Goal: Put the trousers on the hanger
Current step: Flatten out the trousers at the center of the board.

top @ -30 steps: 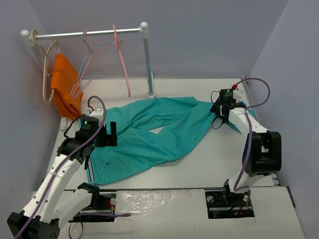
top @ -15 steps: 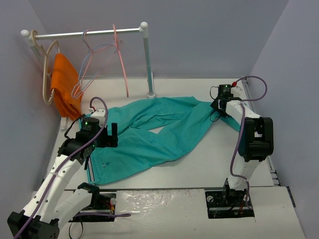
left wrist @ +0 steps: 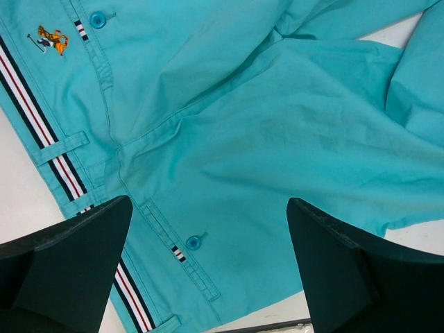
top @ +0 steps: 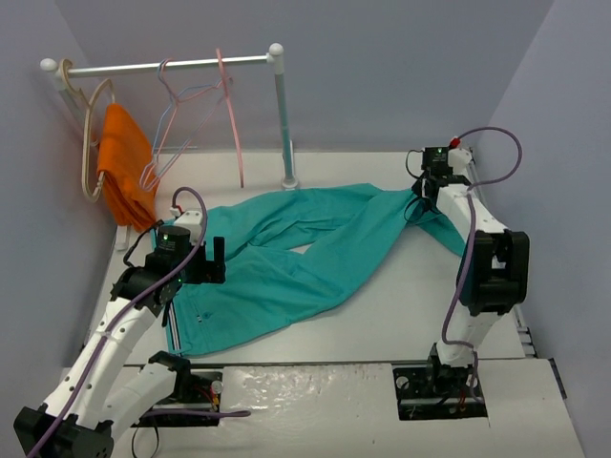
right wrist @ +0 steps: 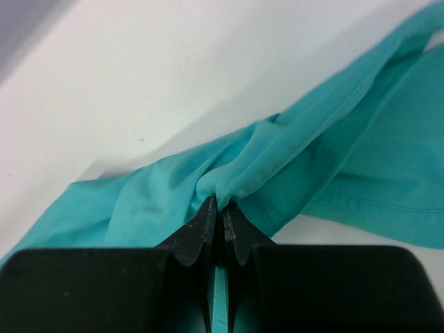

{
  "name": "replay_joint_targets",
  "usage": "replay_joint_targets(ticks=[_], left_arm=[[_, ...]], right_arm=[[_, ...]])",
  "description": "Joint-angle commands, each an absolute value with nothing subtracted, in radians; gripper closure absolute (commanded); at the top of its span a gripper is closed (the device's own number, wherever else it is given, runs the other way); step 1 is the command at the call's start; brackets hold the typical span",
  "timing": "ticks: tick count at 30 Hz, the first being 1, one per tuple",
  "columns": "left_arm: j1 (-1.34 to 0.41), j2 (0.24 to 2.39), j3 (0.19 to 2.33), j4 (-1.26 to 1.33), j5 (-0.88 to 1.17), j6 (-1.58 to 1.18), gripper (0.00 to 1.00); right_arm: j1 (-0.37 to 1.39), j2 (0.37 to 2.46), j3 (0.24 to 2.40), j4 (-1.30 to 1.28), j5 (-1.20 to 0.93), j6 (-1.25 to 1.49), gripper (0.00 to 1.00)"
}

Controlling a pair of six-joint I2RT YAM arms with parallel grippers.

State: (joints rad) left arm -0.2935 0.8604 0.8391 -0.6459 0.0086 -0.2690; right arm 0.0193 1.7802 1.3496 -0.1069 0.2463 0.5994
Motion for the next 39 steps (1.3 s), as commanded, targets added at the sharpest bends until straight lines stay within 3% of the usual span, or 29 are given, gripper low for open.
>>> replay_joint_targets(ticks=[1, 9, 16, 18, 24, 29, 34, 39], left_arm=[[-0.290, 0.859, 0.870, -0.609, -0.026, -0.261, 0.07], [-0.290, 0.845, 0.872, -0.617, -0.026, -0.267, 0.07], [-0.304, 0.862, 0.897, -0.641, 0.063, -0.294, 0.07], [-0.330, 0.869, 0.909, -0.659, 0.073, -0.318, 0.07], [-0.495, 0.955, 0.895, -0.647, 0.033, -0.452, 0.07], [-0.691, 1.150, 0.860, -0.520, -0.028, -0.580, 0.07], [-0.732, 1.347, 0.856, -0.438, -0.023, -0.637, 0.09], [-0.717, 1.489, 0.907, -0.642, -0.138, -0.672, 0.13]], right_arm=[[0.018, 1.471, 1.363, -0.120, 0.337, 0.569, 1.00], [0.018, 0.958, 0.966, -0.324, 0.377, 0.667, 0.97], [0.018, 0.686, 0.837, -0.584, 0.339, 0.684, 0.49], [0.023, 0.651, 0.858, -0.608, 0.337, 0.683, 0.43], [0.023, 0.740, 0.946, -0.582, 0.299, 0.596, 0.40], [0.045, 0.875, 0.936, -0.497, 0.160, 0.535, 0.41], [0.152, 0.955, 0.885, -0.440, 0.151, 0.548, 0.41], [0.321, 1.047, 0.858, -0.380, 0.162, 0.537, 0.42]])
